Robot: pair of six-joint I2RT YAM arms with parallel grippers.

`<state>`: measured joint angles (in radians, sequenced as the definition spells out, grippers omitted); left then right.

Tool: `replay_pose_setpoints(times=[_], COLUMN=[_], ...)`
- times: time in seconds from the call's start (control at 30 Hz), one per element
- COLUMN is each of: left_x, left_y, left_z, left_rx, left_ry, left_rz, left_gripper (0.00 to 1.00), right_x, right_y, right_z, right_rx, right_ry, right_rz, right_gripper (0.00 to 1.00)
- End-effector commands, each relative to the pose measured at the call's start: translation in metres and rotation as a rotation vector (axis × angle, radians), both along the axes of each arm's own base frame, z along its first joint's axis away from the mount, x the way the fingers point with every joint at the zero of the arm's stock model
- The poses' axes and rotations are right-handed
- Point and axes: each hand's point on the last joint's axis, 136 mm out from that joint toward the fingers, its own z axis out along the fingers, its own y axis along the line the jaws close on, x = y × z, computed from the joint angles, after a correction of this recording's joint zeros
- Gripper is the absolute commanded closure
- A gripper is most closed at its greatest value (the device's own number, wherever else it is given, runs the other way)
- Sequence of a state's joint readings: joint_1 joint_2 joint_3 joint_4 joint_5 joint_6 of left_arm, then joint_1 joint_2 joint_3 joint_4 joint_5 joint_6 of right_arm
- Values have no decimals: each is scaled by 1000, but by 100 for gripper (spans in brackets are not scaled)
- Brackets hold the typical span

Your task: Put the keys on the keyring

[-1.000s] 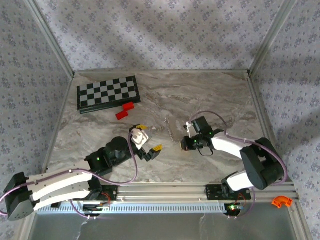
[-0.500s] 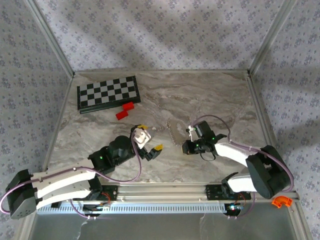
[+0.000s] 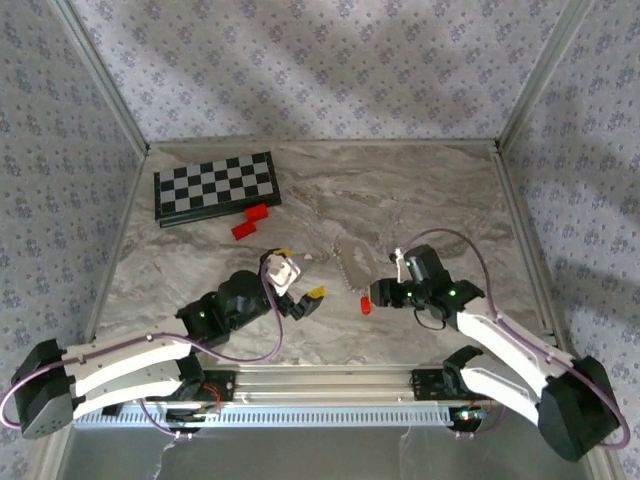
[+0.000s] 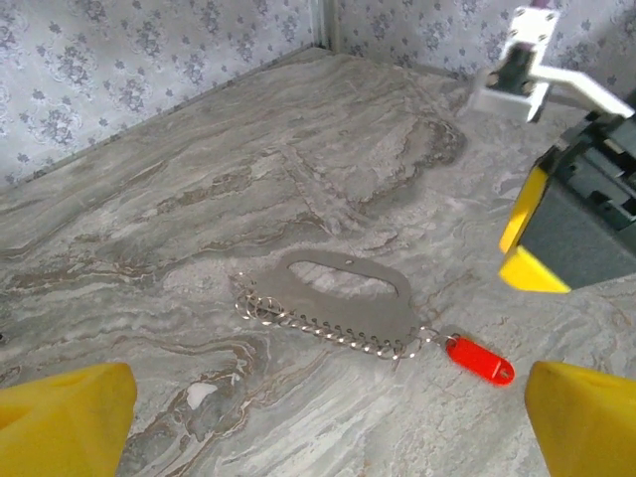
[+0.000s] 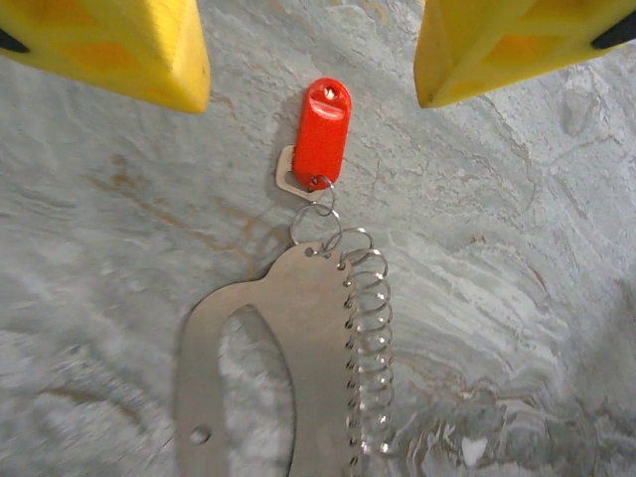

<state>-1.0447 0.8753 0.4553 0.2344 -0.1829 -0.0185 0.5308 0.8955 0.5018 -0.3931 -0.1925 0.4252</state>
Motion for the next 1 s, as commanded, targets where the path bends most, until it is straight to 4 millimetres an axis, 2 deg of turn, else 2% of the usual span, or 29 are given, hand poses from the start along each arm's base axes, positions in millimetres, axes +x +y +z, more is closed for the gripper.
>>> replay_pose_setpoints(times=[0.0,0.1,0.2,0.3,0.43,0.53,0.67,0.97], left_x=[5,7,11,19,33,37,38,48], left_y=[9,20,36,59,96,114,122,140], left_z=[23,28,33,37,41,37,29,5], left_rx=[-75,-98,-116,-108,-90,-69,-55,29], left_ry=[-10,-8,-13,-23,-35,-43,-42,-42], left_rz=[50,96,169,280,475,555,573,659], left_gripper=[0,0,0,0,0,0,0,0], right_x=[1,2,5,9,15,17,19,28], right_y=[-22,-28,-33,-38,-46,-55,-68,-114], right_z=[15,29,41,51,68,76,89,102], right_rx=[-87,-86,-86,-102,-132,-149,-171,-248], right_ry=[-47,-101,-160,-207,-284,-332,-404,-541], right_rz=[-55,-71,-87,-100,-119,-148,-196,-407], right_gripper=[37,25,18,1,0,0,0,0])
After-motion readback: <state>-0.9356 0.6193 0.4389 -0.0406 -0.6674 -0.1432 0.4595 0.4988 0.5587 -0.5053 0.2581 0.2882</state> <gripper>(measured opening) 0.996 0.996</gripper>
